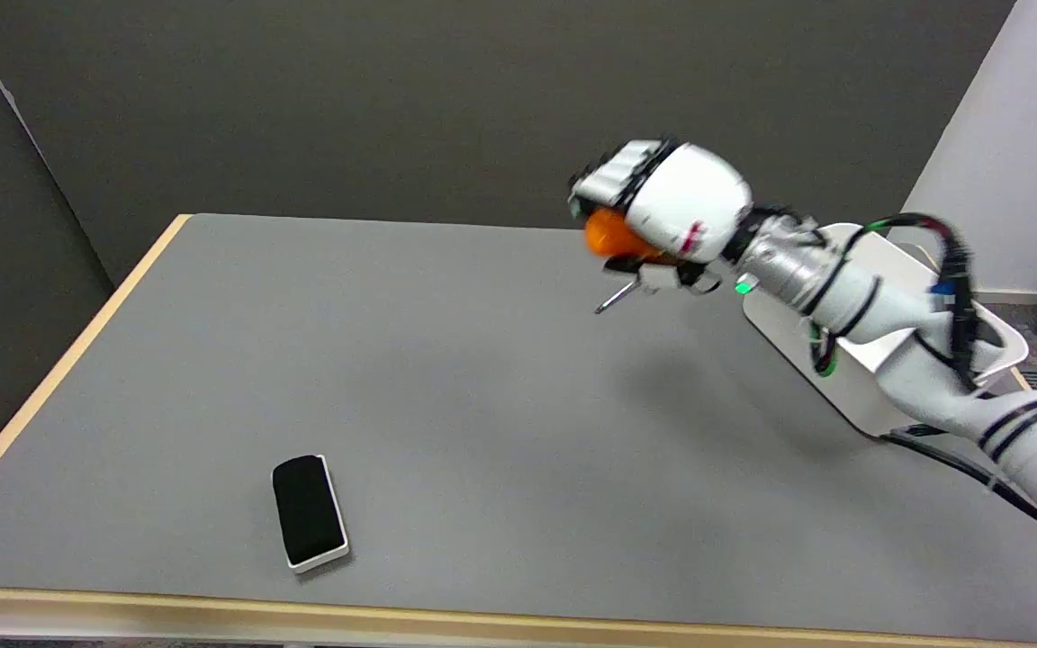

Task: Place mango into white box.

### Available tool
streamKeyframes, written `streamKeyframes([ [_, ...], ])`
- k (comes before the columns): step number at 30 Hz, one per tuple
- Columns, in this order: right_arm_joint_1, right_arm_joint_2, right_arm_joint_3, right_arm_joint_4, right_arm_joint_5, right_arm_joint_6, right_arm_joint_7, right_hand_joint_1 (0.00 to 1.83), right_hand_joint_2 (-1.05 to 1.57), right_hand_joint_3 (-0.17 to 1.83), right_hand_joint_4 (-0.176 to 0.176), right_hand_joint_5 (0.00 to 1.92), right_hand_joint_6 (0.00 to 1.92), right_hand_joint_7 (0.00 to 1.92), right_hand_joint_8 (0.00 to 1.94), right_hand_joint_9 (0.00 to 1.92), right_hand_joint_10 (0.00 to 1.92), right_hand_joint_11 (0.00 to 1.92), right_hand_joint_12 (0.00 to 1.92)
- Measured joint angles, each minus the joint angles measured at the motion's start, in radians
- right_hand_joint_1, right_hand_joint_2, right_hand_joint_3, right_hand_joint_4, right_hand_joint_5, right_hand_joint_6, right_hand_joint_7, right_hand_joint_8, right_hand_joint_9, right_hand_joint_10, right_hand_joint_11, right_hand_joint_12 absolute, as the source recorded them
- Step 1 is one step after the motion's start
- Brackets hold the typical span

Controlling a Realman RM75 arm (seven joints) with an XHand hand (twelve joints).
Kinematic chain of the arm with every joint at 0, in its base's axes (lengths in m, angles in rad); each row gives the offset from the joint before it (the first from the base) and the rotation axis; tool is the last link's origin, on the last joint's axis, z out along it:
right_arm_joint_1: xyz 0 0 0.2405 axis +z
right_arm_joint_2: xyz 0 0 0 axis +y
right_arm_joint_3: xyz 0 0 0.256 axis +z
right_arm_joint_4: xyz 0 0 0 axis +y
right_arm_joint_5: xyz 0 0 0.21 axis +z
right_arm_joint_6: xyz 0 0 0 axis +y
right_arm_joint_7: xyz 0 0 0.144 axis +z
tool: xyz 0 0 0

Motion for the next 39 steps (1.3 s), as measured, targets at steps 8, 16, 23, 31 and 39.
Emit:
streamKeyframes([
  [8, -0.145, -0.004, 0.220, 0.098, 0.106, -0.032, -0.115, 1.17, 1.13, 0.27, -0.096, 0.58, 1.59, 0.87, 1.28, 0.75, 1.24, 0.64, 1.58],
  [16, -0.271, -0.012, 0.368, 0.081, 0.224, -0.107, -0.197, 1.18, 1.12, 0.29, -0.100, 0.58, 1.58, 0.87, 1.28, 0.75, 1.25, 0.64, 1.57],
  [23, -0.326, -0.002, 0.430, -0.040, 0.333, -0.167, -0.241, 1.18, 1.13, 0.27, -0.103, 0.58, 1.58, 0.87, 1.28, 0.76, 1.24, 0.63, 1.56],
  [31, -0.347, 0.017, 0.436, -0.182, 0.436, -0.195, -0.267, 1.17, 1.14, 0.26, -0.102, 0.57, 1.59, 0.86, 1.30, 0.75, 1.24, 0.62, 1.56],
  [39, -0.365, 0.026, 0.395, -0.262, 0.530, -0.155, -0.240, 0.76, 0.76, 0.97, 0.123, 0.29, 0.71, 0.50, 0.61, 0.48, 0.97, 0.36, 1.45],
])
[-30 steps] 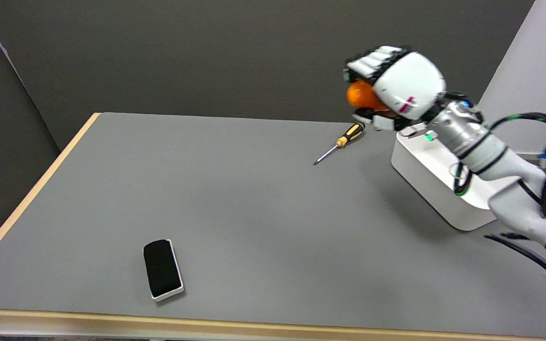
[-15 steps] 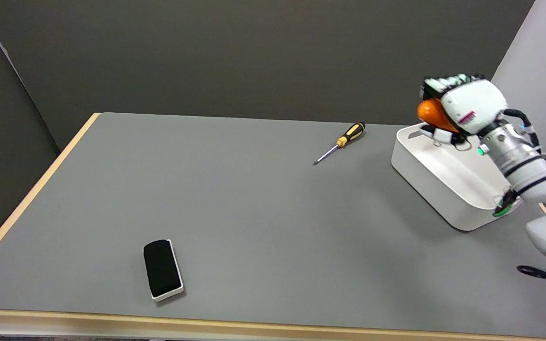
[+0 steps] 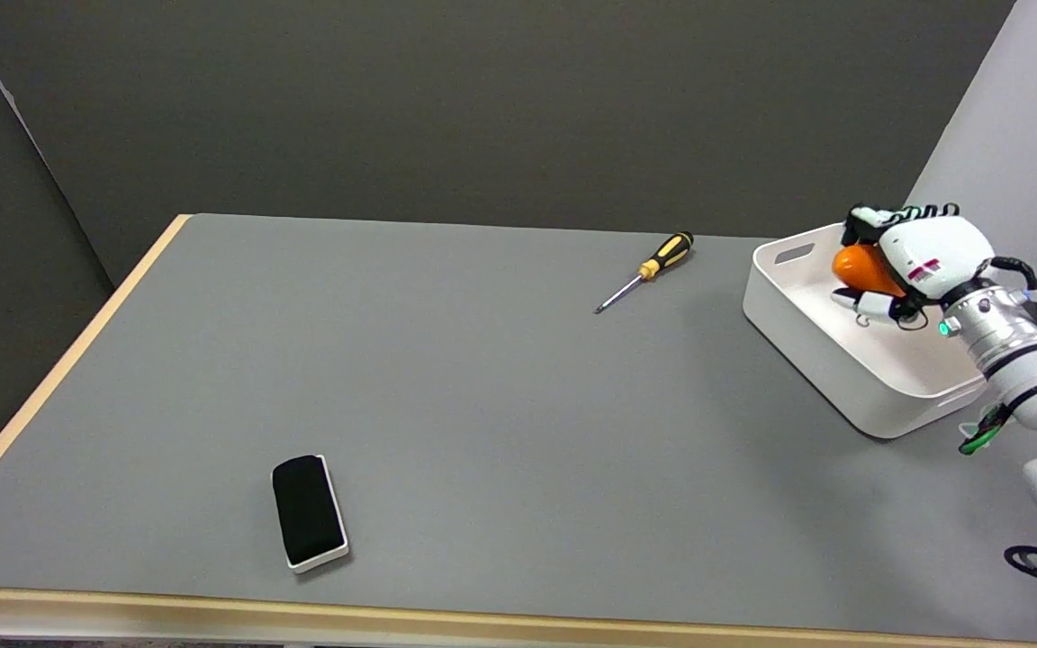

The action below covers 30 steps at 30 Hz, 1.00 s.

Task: Place mango into white box.

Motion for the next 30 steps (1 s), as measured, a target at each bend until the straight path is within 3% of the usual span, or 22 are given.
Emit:
streamKeyframes([
  [1, -0.002, 0.000, -0.007, -0.005, 0.014, 0.009, 0.007, 0.65, 0.71, 1.02, 0.104, 0.21, 0.51, 0.41, 0.50, 0.43, 0.88, 0.32, 1.44],
  [8, -0.029, -0.001, -0.055, -0.017, 0.157, 0.084, 0.063, 0.34, 0.63, 0.99, 0.069, 0.02, 0.10, 0.10, 0.25, 0.18, 0.65, 0.09, 1.11],
  [10, -0.040, -0.003, -0.066, -0.008, 0.204, 0.105, 0.075, 0.36, 0.64, 1.00, 0.061, 0.00, 0.07, 0.04, 0.15, 0.09, 0.59, 0.04, 1.01],
  [12, -0.049, -0.006, -0.077, 0.007, 0.253, 0.126, 0.086, 0.31, 0.63, 0.95, 0.063, 0.00, 0.03, 0.00, 0.13, 0.04, 0.53, 0.00, 1.05],
  [14, -0.058, -0.009, -0.088, 0.023, 0.306, 0.148, 0.095, 0.33, 0.61, 0.96, 0.055, 0.00, 0.00, 0.00, 0.00, 0.00, 0.38, 0.00, 0.87],
  [18, -0.071, -0.013, -0.110, 0.064, 0.410, 0.187, 0.111, 0.37, 0.66, 0.83, 0.063, 0.00, 0.00, 0.00, 0.00, 0.00, 0.12, 0.00, 0.63],
  [20, -0.074, -0.014, -0.117, 0.080, 0.449, 0.200, 0.115, 0.35, 0.62, 0.89, 0.063, 0.00, 0.00, 0.00, 0.00, 0.00, 0.02, 0.00, 0.47],
  [23, -0.078, -0.016, -0.131, 0.112, 0.532, 0.223, 0.126, 0.34, 0.69, 0.82, 0.067, 0.00, 0.00, 0.00, 0.00, 0.00, 0.00, 0.00, 0.40],
  [25, -0.081, -0.016, -0.137, 0.133, 0.582, 0.237, 0.132, 0.42, 0.68, 0.98, 0.059, 0.00, 0.00, 0.00, 0.00, 0.00, 0.00, 0.00, 0.28],
  [30, -0.084, -0.016, -0.147, 0.171, 0.708, 0.258, 0.163, 0.38, 0.72, 1.02, 0.057, 0.00, 0.00, 0.00, 0.00, 0.00, 0.00, 0.00, 0.20],
])
